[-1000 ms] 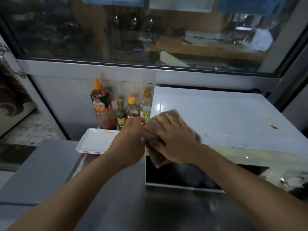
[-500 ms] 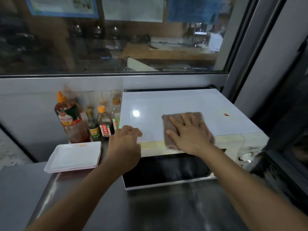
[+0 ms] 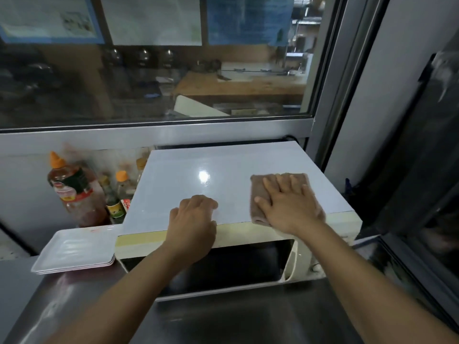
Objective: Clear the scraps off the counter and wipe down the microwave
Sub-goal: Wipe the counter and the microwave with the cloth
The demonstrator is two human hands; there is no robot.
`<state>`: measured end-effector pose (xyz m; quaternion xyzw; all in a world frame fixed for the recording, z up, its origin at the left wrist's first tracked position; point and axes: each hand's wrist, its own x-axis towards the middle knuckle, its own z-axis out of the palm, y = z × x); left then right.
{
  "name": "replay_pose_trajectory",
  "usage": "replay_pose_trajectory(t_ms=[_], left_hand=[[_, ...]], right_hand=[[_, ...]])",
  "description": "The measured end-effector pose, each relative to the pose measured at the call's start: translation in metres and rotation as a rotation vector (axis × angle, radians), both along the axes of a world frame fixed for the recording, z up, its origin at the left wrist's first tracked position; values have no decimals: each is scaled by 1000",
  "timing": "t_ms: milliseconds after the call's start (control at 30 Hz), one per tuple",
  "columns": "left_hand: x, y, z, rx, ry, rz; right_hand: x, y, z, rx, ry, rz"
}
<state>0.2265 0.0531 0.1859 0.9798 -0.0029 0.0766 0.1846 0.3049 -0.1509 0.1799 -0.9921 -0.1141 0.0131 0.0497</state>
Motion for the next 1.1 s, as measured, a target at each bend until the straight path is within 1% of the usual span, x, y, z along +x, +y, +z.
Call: replay_pose_trajectory(t_ms=[100, 167, 233, 300, 400, 467, 533, 600, 667, 700, 767, 800, 867, 1000, 1100], left_hand=[[0, -7, 2, 44, 6, 55], [-2, -8, 4, 39, 16, 72], [-2, -11, 5, 50, 26, 94], [-1, -18, 6, 62, 20, 141], [2, -31, 7, 89, 2, 214], [2, -36, 6, 102, -1, 245], [0, -39, 7, 93, 13, 263], [-2, -40, 9, 76, 29, 268], [-4, -43, 11, 68, 34, 261], [-6, -45, 12, 66, 27, 252], [-7, -52, 14, 60, 7, 229], [-8, -55, 16, 55, -4, 215], [-8, -60, 18, 52, -22, 186], [-8, -68, 22, 46, -16, 111], [-7, -71, 25, 16, -9, 62]], right_hand=[[-20, 9, -14, 34, -104, 275], [-25, -13, -15, 71, -94, 353], [-14, -44, -10, 91, -62, 308], [-1, -65, -2, 54, -37, 224], [6, -56, 3, 16, -49, 162], [0, -45, 1, 24, -54, 188], [-7, -48, -3, 39, -40, 276], [-8, -60, 2, 131, 16, 331], [-6, -72, 10, 311, 32, 272], [-4, -77, 14, 350, -16, 206], [2, -87, 21, 251, -135, 41], [3, -89, 23, 181, -144, -32], [3, -89, 23, 104, -82, -106], [1, -78, 25, 205, -6, -199], [-4, -68, 29, 239, -28, -199]])
